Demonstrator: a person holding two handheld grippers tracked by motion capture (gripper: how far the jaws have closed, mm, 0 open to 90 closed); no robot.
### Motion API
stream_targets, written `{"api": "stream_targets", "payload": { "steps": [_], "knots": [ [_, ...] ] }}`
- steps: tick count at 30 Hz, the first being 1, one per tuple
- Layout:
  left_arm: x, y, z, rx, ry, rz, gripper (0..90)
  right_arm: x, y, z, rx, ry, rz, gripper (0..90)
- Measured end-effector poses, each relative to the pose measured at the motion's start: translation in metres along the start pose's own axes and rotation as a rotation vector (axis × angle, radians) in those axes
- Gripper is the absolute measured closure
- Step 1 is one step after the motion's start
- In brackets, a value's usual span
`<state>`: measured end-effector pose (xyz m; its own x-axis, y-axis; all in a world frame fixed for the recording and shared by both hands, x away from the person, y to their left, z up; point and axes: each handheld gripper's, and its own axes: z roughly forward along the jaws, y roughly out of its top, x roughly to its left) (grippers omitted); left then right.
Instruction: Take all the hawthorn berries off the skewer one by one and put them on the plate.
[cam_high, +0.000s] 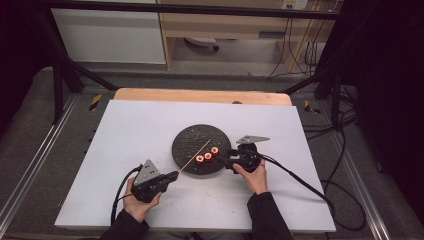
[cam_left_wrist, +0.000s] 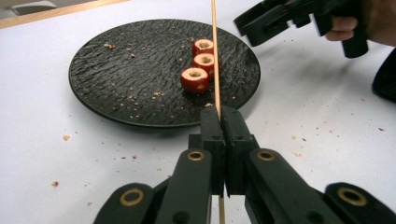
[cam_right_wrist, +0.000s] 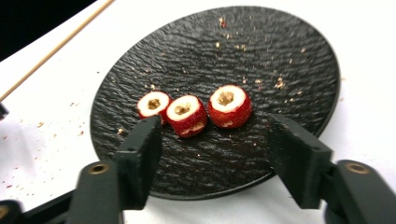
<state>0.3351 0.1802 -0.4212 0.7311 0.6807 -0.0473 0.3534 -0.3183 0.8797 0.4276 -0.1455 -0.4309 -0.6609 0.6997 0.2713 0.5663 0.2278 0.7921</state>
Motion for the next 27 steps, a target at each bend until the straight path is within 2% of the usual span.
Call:
{"api": "stream_targets", "payload": {
  "steps": [5,11,19,27],
  "knots": [
    [0.005,0.005,0.0,0.012,0.005,-0.009,88.3,0.002,-0.004,-0.015,-0.007,-0.02,-0.041,14.1],
    [0.01,0.014,0.002,0.027,0.008,-0.024,88.3,-0.001,-0.016,-0.034,0.002,-0.047,-0.057,4.8],
    [0.02,0.03,0.012,0.053,0.023,-0.036,88.3,-0.008,-0.039,-0.053,0.006,-0.07,-0.052,1.3],
    [0.028,0.042,0.03,0.084,0.036,-0.048,88.3,-0.013,-0.055,-0.065,0.013,-0.086,-0.07,0.7]
  ]
}}
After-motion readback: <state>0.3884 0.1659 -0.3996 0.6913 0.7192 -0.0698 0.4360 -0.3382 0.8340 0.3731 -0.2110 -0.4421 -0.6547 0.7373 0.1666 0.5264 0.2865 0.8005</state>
